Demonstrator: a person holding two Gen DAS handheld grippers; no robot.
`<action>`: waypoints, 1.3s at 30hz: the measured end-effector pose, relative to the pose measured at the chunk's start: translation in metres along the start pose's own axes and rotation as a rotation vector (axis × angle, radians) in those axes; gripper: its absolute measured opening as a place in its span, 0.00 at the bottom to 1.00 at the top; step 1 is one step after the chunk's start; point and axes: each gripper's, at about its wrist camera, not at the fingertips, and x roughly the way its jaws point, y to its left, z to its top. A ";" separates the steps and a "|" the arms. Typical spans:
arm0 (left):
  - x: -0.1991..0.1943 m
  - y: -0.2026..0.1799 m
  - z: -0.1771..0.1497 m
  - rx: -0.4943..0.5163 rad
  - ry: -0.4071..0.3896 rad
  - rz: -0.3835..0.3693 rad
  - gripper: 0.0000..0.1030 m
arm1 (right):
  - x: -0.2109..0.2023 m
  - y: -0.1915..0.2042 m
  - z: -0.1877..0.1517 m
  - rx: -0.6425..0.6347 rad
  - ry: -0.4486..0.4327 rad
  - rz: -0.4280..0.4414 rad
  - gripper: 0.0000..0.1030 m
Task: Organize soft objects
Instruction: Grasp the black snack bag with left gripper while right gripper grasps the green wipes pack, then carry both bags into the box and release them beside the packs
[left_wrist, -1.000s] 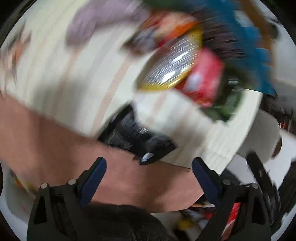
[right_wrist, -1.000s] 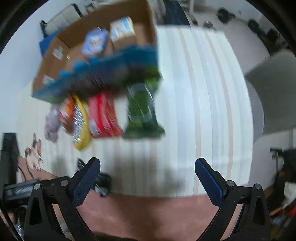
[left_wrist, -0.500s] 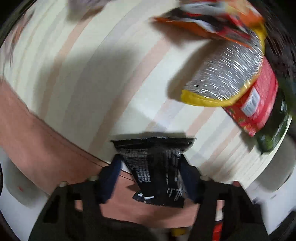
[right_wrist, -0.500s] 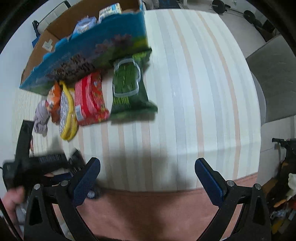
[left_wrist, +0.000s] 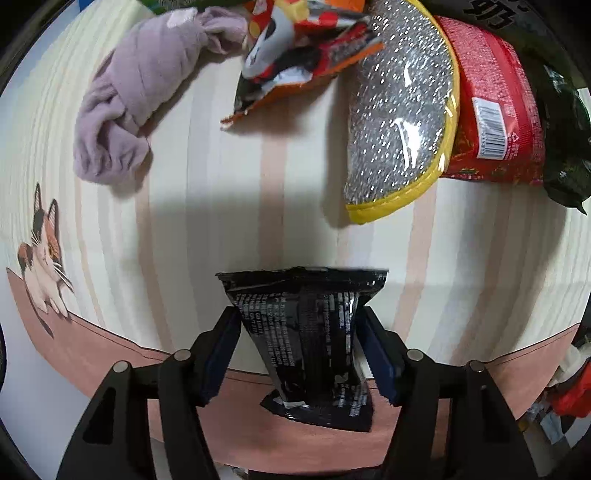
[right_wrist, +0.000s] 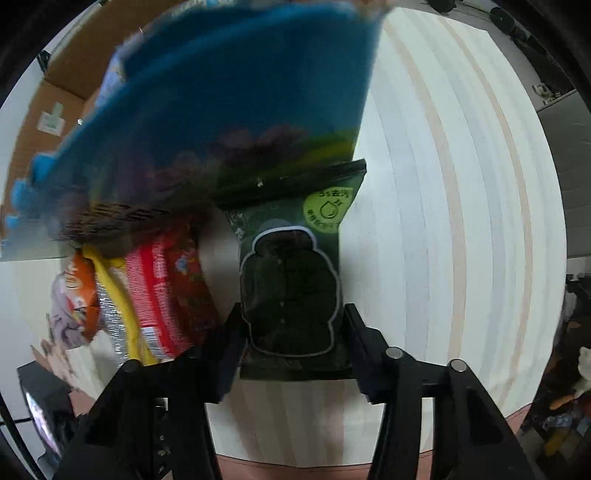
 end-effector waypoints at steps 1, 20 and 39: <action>0.004 0.005 -0.001 -0.004 -0.003 -0.005 0.61 | -0.001 0.001 -0.002 -0.005 -0.004 -0.001 0.46; 0.023 -0.003 -0.069 0.002 0.021 -0.073 0.61 | 0.011 0.000 -0.133 -0.162 0.176 -0.014 0.42; -0.085 -0.041 -0.085 0.026 -0.138 -0.119 0.40 | -0.024 0.010 -0.130 -0.154 0.067 0.055 0.36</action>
